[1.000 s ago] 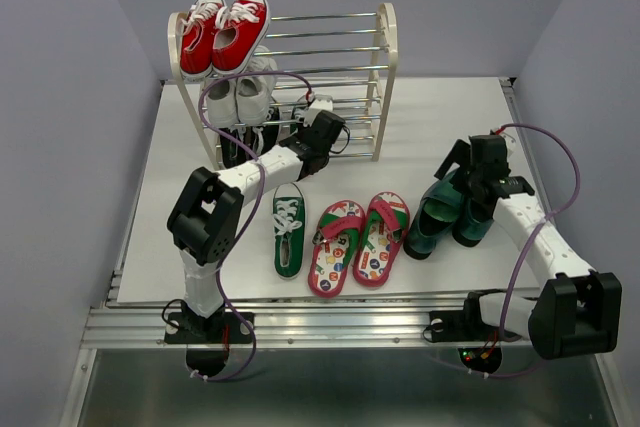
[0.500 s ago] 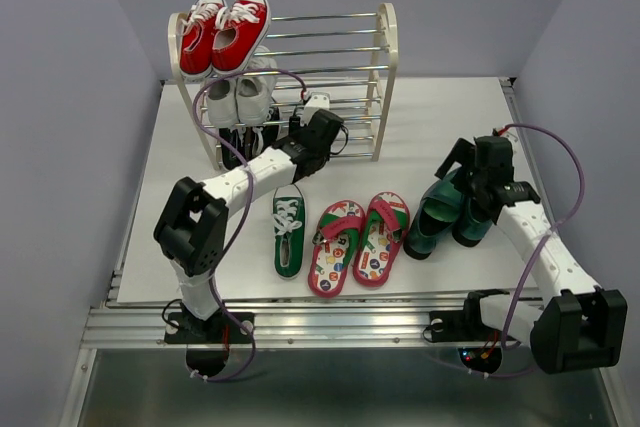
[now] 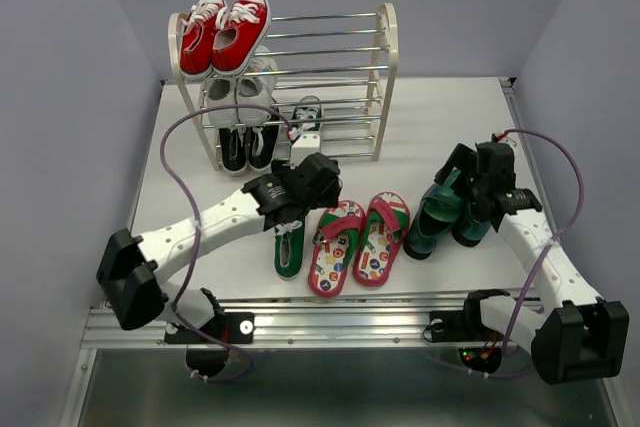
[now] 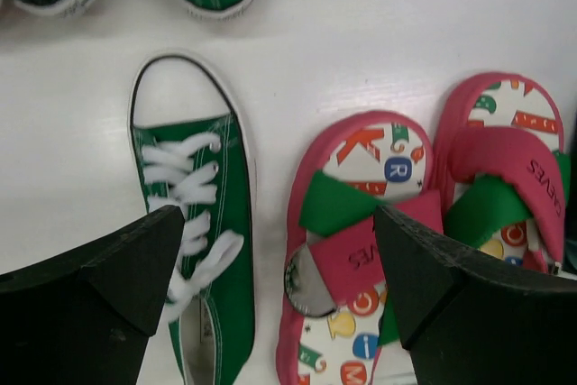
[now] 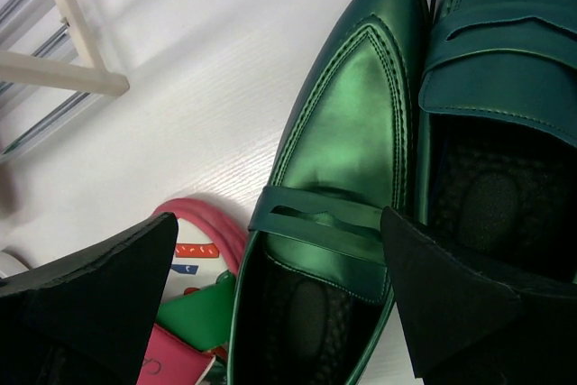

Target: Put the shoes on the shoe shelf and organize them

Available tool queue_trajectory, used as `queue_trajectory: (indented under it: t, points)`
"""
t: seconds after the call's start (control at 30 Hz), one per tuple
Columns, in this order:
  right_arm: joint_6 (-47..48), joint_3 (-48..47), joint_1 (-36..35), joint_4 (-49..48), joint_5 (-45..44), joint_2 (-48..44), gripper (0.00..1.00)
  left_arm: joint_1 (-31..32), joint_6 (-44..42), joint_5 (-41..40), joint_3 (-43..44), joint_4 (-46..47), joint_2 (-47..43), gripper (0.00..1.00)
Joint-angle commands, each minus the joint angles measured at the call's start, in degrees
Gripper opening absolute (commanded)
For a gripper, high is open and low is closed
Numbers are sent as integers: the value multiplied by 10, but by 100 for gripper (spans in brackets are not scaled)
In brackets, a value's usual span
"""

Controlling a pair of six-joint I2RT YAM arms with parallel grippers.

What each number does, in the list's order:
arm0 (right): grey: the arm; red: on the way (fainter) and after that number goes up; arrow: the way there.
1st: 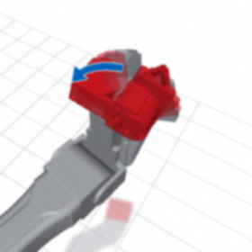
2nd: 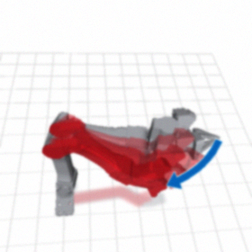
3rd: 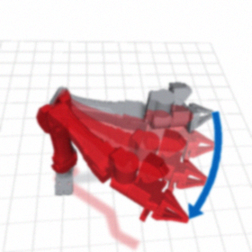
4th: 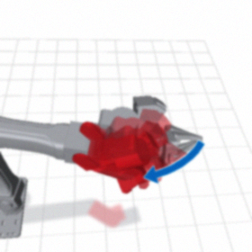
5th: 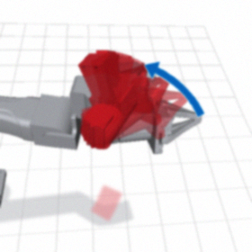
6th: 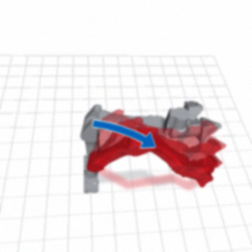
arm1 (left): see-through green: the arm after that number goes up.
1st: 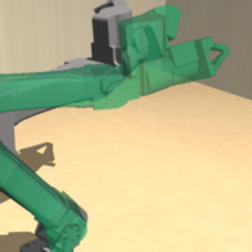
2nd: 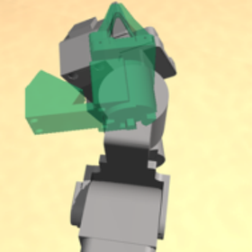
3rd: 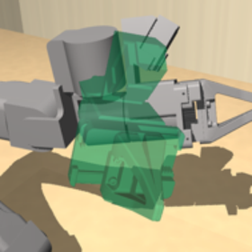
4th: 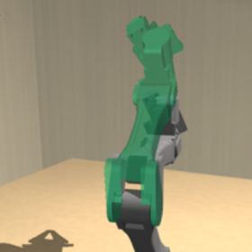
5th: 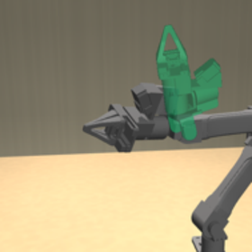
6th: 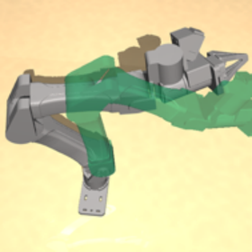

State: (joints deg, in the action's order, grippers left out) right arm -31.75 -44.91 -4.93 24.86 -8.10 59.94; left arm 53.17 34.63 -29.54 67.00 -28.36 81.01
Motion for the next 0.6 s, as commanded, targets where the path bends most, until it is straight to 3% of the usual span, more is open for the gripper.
queue_trajectory:
  t: [0.0,0.23,0.57]
  points:
    - [9,-1,1,-21,15,1,100,5,103,40,-58,-84,-92,99]
    - [9,6,1,-21,23,7,100,8,174,102,-162,-145,-177,99]
    - [7,10,1,-22,13,17,100,9,162,197,-259,-54,-182,99]
